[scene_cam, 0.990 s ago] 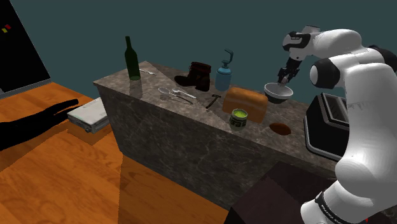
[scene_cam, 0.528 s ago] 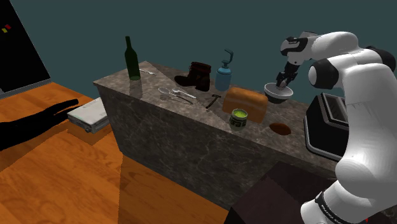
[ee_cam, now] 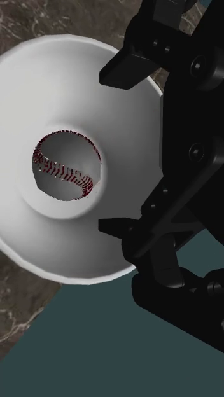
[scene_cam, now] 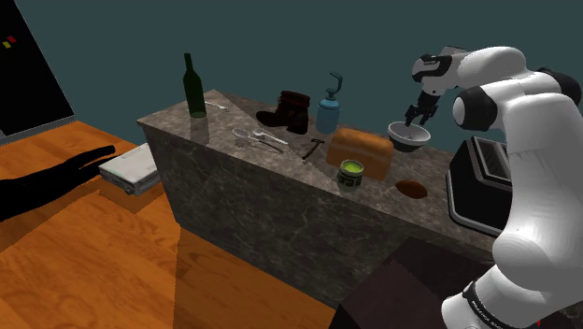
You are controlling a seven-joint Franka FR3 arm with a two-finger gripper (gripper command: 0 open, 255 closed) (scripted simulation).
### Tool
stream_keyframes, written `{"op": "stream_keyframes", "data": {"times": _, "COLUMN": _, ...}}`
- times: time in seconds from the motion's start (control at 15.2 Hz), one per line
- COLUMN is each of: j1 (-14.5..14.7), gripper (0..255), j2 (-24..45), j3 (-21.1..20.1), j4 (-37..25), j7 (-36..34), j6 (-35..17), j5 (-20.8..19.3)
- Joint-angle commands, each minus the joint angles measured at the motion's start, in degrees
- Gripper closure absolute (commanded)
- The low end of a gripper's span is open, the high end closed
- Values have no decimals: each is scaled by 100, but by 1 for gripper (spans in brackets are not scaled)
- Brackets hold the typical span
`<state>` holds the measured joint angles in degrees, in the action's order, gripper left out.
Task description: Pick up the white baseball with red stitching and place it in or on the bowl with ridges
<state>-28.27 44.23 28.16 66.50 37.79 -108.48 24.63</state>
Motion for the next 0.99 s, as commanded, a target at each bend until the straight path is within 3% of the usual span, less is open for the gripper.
{"op": "stream_keyframes", "data": {"times": 0.0, "j1": 0, "gripper": 0, "j2": 0, "j3": 0, "j4": 0, "j7": 0, "j6": 0, "j5": 0}}
{"op": "stream_keyframes", "data": {"times": 0.13, "j1": 0, "gripper": 0, "j2": 0, "j3": 0, "j4": 0, "j7": 0, "j6": 0, "j5": 0}}
{"op": "stream_keyframes", "data": {"times": 0.4, "j1": -88, "gripper": 0, "j2": -162, "j3": 58, "j4": -472, "j7": -91, "j6": 602, "j5": -88}}
{"op": "stream_keyframes", "data": {"times": 0.92, "j1": -88, "gripper": 0, "j2": -162, "j3": 58, "j4": -472, "j7": -91, "j6": 602, "j5": -89}}
